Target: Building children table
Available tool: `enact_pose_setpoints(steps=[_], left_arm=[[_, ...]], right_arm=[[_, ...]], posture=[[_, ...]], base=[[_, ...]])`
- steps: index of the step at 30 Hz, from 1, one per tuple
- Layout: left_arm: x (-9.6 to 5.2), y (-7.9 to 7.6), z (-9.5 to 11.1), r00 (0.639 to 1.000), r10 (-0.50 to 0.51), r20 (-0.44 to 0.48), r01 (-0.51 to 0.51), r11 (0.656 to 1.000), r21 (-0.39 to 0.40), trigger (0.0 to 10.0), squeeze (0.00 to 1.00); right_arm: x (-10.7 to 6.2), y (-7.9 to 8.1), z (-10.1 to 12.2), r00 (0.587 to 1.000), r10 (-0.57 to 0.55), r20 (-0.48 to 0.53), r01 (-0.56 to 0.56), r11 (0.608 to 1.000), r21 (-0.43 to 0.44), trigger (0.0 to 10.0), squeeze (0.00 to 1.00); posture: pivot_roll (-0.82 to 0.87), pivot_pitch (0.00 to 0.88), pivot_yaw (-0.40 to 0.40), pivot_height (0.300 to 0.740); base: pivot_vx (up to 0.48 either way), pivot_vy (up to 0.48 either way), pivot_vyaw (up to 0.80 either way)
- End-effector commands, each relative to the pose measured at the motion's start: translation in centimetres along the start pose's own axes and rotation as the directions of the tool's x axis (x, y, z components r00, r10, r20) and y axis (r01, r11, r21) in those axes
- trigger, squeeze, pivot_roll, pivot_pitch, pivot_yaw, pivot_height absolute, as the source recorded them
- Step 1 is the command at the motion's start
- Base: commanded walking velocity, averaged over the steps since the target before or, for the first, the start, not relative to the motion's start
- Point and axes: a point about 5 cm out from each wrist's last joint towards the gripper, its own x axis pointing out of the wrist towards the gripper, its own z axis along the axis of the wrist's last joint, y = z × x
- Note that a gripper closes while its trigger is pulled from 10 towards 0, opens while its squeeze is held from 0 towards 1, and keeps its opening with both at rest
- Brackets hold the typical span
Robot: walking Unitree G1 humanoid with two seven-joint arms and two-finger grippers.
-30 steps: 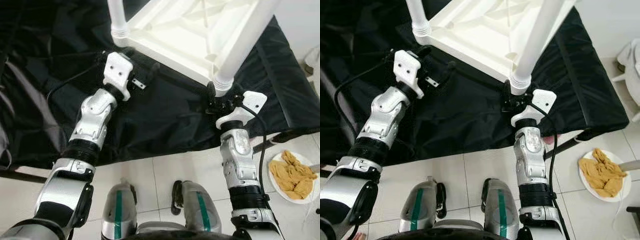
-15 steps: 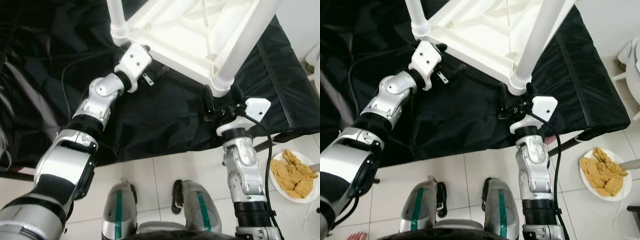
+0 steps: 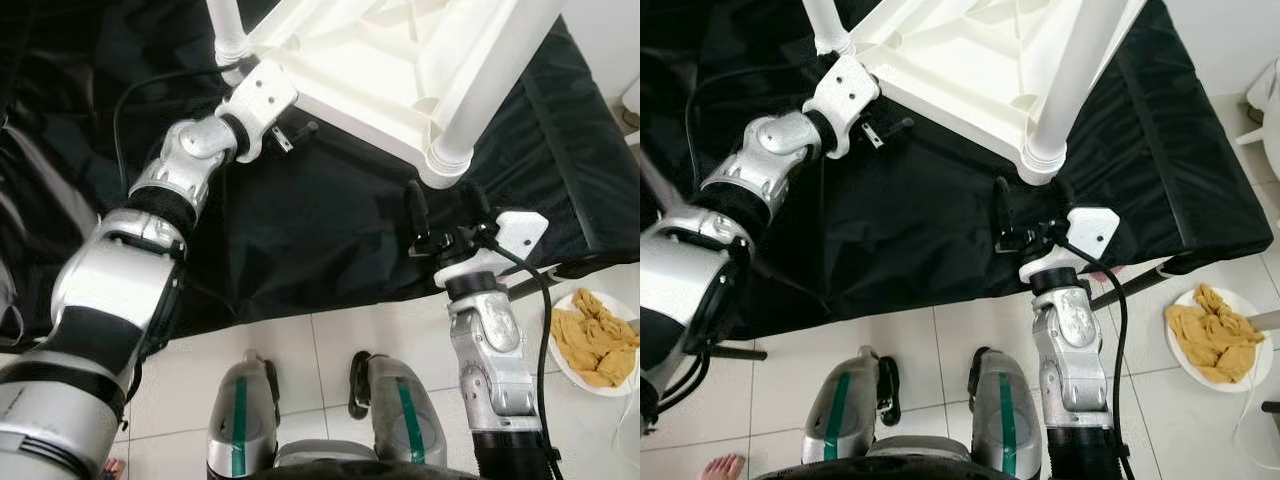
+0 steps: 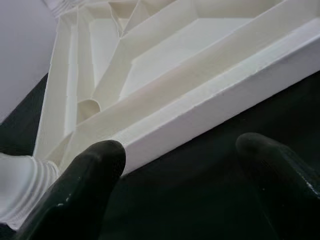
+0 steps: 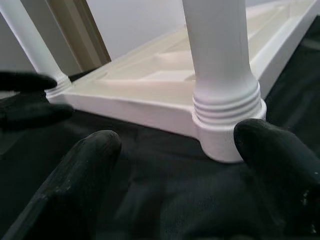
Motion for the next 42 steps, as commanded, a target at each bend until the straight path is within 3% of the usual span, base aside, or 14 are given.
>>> enact_pose_setpoints(steps=[1, 6, 13, 21, 26, 32, 37, 42], left_arm=[[0.1, 0.4, -0.2, 0.995, 0.093, -0.026, -0.092, 0.996, 0.016, 10.0, 0.0], [0.9, 0.2, 1.1, 0.999, 0.048, -0.012, -0.047, 0.998, 0.039, 10.0, 0.0], [1.6, -1.0, 1.7, 1.0, -0.03, 0.01, 0.03, 0.999, 0.037, 10.0, 0.0], [2.0, -1.7, 2.0, 0.998, -0.061, 0.002, 0.061, 0.996, 0.065, 10.0, 0.0], [2.1, -1.6, 2.4, 0.999, -0.051, 0.011, 0.051, 0.998, 0.038, 10.0, 0.0], [2.3, -0.8, 2.8, 1.0, -0.001, -0.013, 0.001, 1.0, 0.0, 10.0, 0.0], [2.1, 0.0, 2.0, 0.993, 0.052, -0.106, -0.06, 0.996, -0.072, 10.0, 0.0], [1.9, 0.4, 1.4, 0.984, 0.071, -0.162, -0.089, 0.99, -0.107, 10.0, 0.0]], right_arm=[[-0.1, 0.2, 0.1, 1.0, 0.002, -0.008, -0.002, 1.0, 0.008, 10.0, 0.0], [-0.5, 0.8, 0.4, 1.0, -0.011, -0.002, 0.011, 1.0, 0.018, 10.0, 0.0], [-1.3, 0.8, 0.7, 0.999, -0.047, -0.009, 0.047, 0.999, 0.016, 10.0, 0.0], [-2.1, 0.6, 0.9, 0.996, -0.085, -0.013, 0.085, 0.996, 0.009, 10.0, 0.0], [-2.2, 0.8, 1.0, 0.996, -0.085, -0.01, 0.085, 0.996, 0.007, 10.0, 0.0], [-2.1, 0.2, 1.8, 0.993, -0.118, 0.004, 0.118, 0.993, 0.002, 10.0, 0.0], [-2.1, 0.6, 2.2, 0.993, -0.116, 0.0, 0.116, 0.993, 0.007, 10.0, 0.0], [-2.2, 0.7, 2.6, 0.993, -0.118, -0.001, 0.118, 0.993, 0.013, 10.0, 0.0]], posture=[[-0.12, 0.126, 0.084, 0.74], [-0.14, 0.139, 0.107, 0.74], [-0.19, 0.177, 0.141, 0.74], [-0.22, 0.161, 0.157, 0.74], [-0.24, 0.151, 0.164, 0.74], [-0.22, 0.227, 0.168, 0.74], [-0.21, 0.293, 0.175, 0.74], [-0.2, 0.286, 0.177, 0.74]], base=[[0.0, 0.0, 0.0], [0.0, 0.0, 0.0], [0.0, 0.0, 0.0], [0.0, 0.0, 0.0], [0.0, 0.0, 0.0], [0.0, 0.0, 0.0], [0.0, 0.0, 0.0], [0.0, 0.0, 0.0]])
